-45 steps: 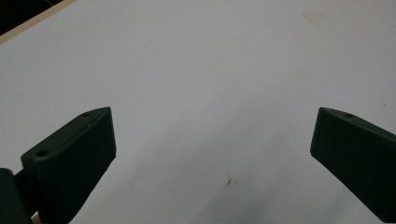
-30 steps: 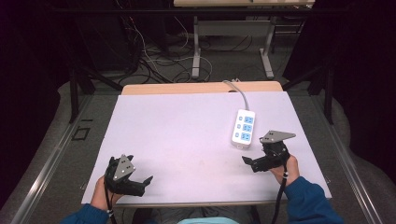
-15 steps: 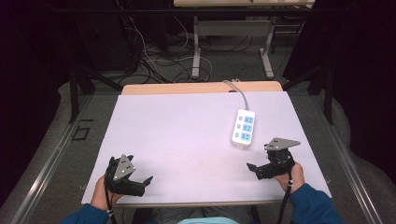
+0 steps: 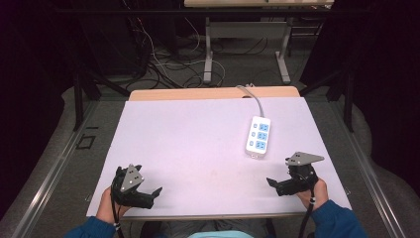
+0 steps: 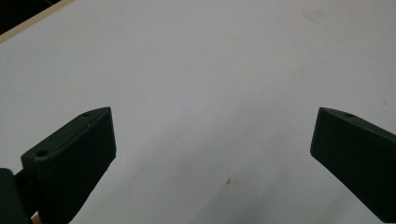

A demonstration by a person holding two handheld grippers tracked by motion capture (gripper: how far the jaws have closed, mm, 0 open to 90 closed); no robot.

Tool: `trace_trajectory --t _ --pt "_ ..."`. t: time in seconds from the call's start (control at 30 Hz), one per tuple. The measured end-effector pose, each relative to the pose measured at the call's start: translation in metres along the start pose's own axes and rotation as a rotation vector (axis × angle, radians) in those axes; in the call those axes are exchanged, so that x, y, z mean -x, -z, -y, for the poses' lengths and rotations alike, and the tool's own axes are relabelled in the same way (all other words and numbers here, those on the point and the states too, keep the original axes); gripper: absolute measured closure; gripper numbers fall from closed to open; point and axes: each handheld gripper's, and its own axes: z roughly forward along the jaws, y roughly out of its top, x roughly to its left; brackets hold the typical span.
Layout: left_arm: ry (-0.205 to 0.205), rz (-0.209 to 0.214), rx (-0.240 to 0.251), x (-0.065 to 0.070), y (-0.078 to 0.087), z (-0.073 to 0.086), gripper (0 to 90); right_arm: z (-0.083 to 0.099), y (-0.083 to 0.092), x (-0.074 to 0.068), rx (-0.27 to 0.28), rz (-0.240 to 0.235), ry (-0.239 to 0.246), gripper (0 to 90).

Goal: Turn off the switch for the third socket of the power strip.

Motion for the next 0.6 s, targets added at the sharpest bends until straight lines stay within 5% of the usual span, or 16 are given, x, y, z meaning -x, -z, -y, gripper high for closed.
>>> trace_trajectory --t 0.6 --pt "0.002 -0.001 -0.002 0.0001 -0.0003 0.0002 0.1 0.0099 0.005 -0.0002 0.006 0.016 -0.009 0.1"
